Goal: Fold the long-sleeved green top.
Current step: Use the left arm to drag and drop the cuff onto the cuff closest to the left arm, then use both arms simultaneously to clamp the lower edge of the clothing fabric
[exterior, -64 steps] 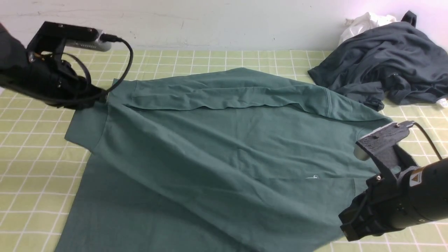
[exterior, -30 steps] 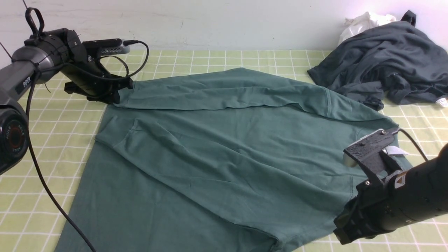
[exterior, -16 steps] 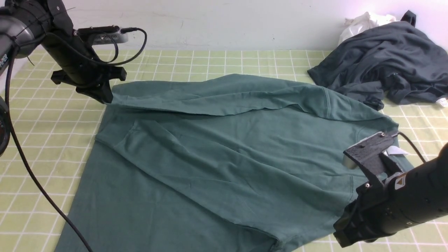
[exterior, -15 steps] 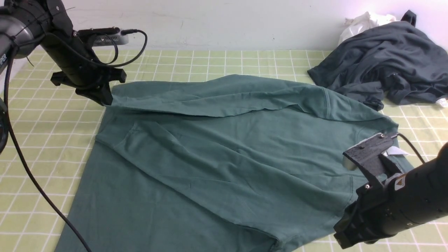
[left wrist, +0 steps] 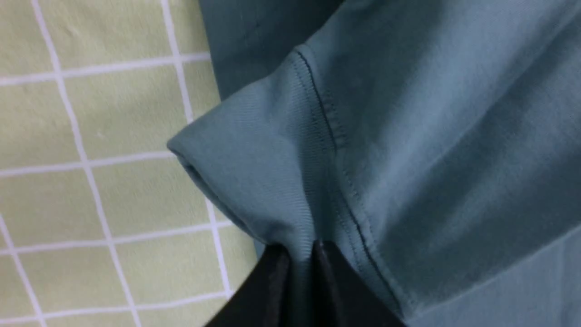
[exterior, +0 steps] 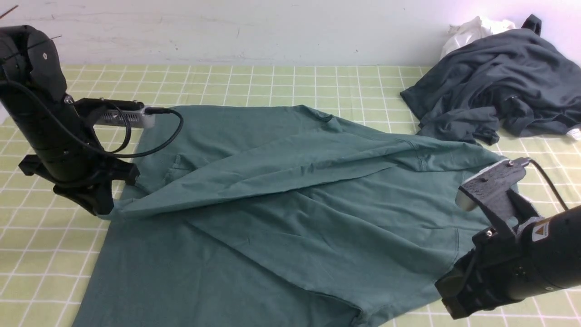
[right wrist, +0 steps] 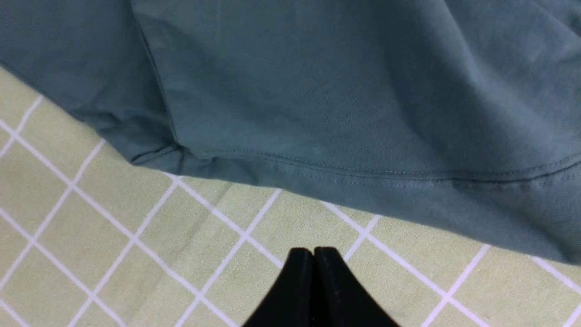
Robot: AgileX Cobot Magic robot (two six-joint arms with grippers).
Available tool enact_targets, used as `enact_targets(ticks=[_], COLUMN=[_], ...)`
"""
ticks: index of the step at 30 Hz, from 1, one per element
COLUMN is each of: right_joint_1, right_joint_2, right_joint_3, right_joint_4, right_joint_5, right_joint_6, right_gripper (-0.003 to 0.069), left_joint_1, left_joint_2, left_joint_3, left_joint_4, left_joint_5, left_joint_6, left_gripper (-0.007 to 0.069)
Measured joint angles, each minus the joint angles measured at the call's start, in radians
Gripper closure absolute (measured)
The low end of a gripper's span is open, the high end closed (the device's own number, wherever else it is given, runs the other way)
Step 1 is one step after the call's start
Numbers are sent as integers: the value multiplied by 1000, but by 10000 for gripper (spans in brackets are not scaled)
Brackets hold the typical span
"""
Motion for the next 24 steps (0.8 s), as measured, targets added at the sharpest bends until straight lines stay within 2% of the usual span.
enact_targets(ticks=[4, 8, 11, 15, 18, 22, 24], right_joint_1=[0, 0, 0, 0, 0, 0, 0], right_joint_2=[-1, -1, -1, -1, -1, -1, -1], right_joint_3=[0, 0, 0, 0, 0, 0, 0], right_joint_4=[16, 48, 80, 129, 174, 227, 239], right_joint_5=[7, 23, 31, 51, 75, 119, 128], right_joint_6=[-30, -72, -104, -164, -226, -278, -292], right_gripper=[669, 669, 669, 669, 669, 669, 669], left_joint_1=[0, -1, -22, -109, -204, -267, -271], left_joint_2=[-6, -46, -96, -170, -208, -211, -211], left_joint_3=[9, 13, 48, 184, 345, 518, 546], left_joint_4=[2, 4, 21, 56, 82, 106, 106], left_joint_5=[22, 69, 67, 64, -9, -148, -181], left_joint_6=[0, -43, -69, 27, 207, 453, 503], left_gripper=[424, 223, 149, 127, 124, 124, 124])
